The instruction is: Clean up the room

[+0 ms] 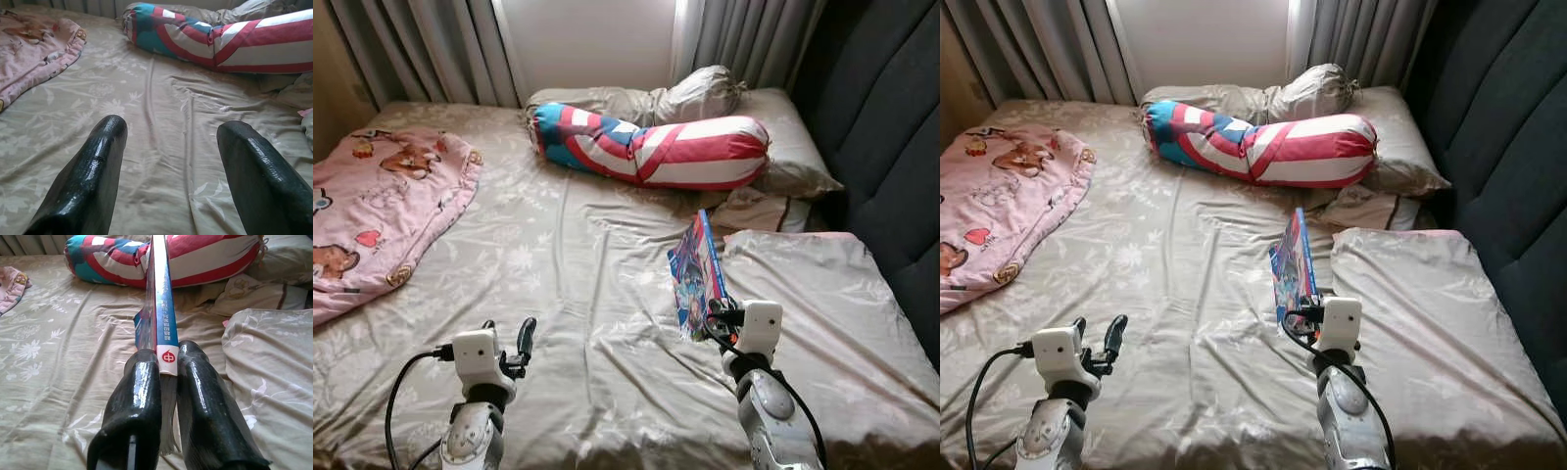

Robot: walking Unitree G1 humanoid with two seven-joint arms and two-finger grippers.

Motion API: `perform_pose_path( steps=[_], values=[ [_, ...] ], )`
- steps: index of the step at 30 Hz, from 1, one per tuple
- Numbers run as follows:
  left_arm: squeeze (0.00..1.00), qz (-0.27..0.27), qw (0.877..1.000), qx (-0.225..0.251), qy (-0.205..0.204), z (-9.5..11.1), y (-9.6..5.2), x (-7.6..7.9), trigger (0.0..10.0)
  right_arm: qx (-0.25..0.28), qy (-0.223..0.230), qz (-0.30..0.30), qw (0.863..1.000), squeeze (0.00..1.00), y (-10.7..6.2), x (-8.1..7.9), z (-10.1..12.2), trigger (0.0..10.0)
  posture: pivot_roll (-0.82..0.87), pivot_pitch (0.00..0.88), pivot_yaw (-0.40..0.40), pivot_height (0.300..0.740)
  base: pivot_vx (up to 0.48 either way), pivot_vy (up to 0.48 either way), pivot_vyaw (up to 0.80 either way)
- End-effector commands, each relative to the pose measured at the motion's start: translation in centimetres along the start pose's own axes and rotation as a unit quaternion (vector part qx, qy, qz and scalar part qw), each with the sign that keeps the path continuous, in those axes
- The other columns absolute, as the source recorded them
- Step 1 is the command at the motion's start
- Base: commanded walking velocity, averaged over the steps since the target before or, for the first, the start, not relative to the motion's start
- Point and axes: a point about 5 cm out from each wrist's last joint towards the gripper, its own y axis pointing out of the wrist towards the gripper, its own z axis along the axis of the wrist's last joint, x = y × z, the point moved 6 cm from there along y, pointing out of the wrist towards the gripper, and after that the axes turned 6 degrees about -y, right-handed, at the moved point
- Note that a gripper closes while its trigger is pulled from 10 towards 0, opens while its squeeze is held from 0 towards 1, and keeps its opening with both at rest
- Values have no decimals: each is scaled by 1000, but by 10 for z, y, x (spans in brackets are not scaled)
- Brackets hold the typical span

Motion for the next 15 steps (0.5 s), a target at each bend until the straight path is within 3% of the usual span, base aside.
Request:
perform_pose_path(
  steps=[1,15],
  values=[
    [0,3,1000,-11,-3,-4,-2,0,10000,15,-6,2,1000,0,1,1,8,10000,-60,24,-66,677,0,0,0],
    [0,-3,1000,-18,0,-1,-1,4,10000,10,-6,12,1000,0,0,-1,6,10000,-57,47,-71,667,0,0,0]
  ],
)
